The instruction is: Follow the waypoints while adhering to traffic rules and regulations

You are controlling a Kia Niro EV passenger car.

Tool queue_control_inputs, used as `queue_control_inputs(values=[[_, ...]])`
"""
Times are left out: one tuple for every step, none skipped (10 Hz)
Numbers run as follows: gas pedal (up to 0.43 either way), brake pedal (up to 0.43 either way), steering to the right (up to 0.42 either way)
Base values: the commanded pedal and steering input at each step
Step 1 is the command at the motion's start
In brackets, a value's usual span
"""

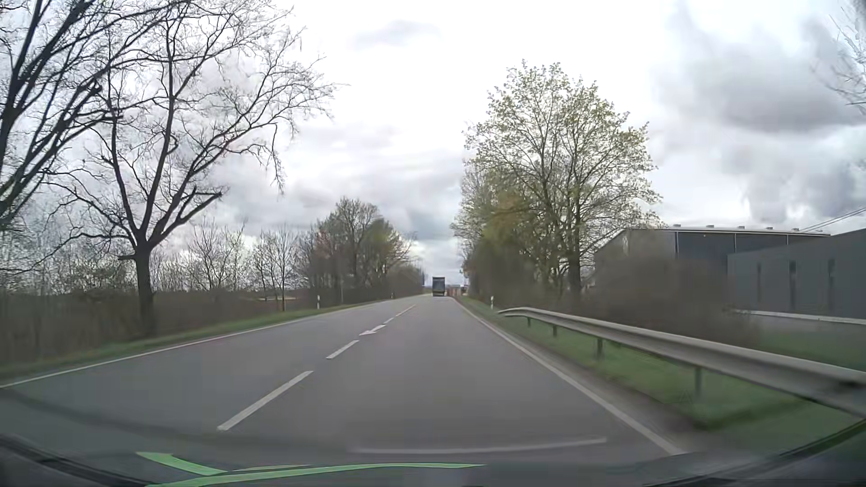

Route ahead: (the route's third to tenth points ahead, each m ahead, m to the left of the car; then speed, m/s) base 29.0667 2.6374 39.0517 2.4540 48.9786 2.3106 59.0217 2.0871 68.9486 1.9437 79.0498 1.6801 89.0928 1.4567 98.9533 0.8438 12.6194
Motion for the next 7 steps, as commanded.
queue_control_inputs(values=[[0.000,0.000,0.000],[0.000,0.000,0.000],[0.008,0.000,0.000],[0.039,0.000,0.000],[0.039,0.000,0.000],[0.047,0.000,0.000],[0.059,0.000,0.000]])
